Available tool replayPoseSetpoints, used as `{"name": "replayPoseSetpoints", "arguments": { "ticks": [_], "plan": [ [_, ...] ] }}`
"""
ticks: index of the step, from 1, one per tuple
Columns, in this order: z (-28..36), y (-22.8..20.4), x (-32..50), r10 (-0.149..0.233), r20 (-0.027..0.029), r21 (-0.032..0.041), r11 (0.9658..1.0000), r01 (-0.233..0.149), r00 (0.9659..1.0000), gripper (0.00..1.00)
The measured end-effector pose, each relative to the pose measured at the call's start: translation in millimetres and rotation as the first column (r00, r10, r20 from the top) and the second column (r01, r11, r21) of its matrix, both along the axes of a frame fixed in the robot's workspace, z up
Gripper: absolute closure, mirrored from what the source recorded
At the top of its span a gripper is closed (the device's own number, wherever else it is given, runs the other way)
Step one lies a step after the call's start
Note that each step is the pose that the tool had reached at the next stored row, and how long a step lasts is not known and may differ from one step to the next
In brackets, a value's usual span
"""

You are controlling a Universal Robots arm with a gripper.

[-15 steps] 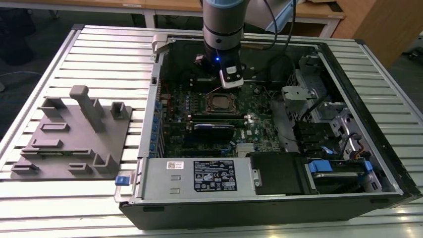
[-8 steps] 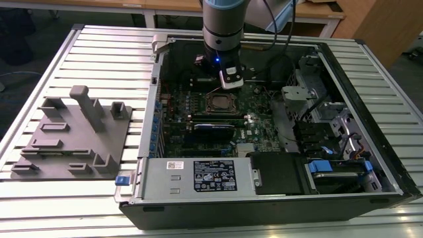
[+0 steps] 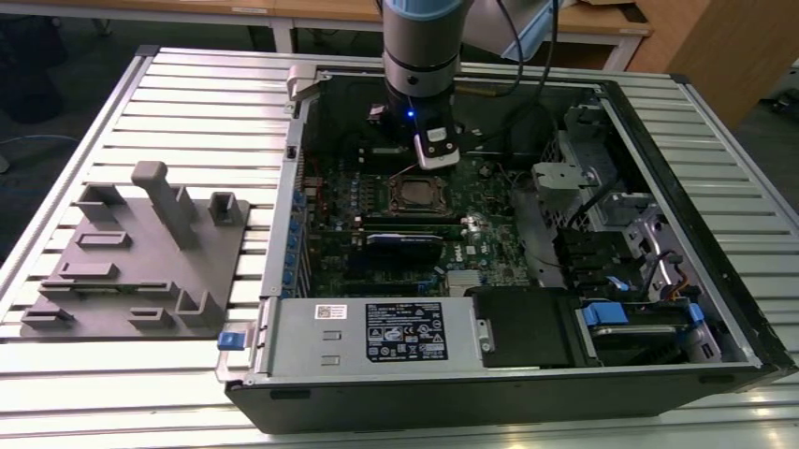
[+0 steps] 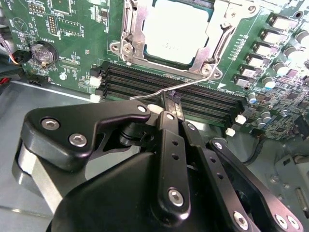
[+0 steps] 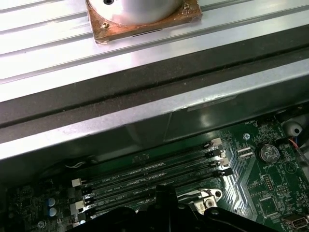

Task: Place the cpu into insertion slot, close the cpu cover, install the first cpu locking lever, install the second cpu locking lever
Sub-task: 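Install the first cpu locking lever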

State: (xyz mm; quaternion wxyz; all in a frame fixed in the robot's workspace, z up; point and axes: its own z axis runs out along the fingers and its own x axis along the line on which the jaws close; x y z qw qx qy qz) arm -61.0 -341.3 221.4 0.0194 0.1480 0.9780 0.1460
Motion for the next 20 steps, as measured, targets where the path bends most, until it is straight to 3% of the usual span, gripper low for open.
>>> {"name": "replayPoseSetpoints", "arguments": {
  "ticks": [3,20],
  "plan": [
    [-0.6,0.0,0.1,0.000,0.0002,0.0027,1.0000,0.000,1.0000,0.89],
    [-2.5,-0.1,0.1,0.000,0.0000,0.0027,1.0000,0.000,1.0000,0.89]
  ]
}}
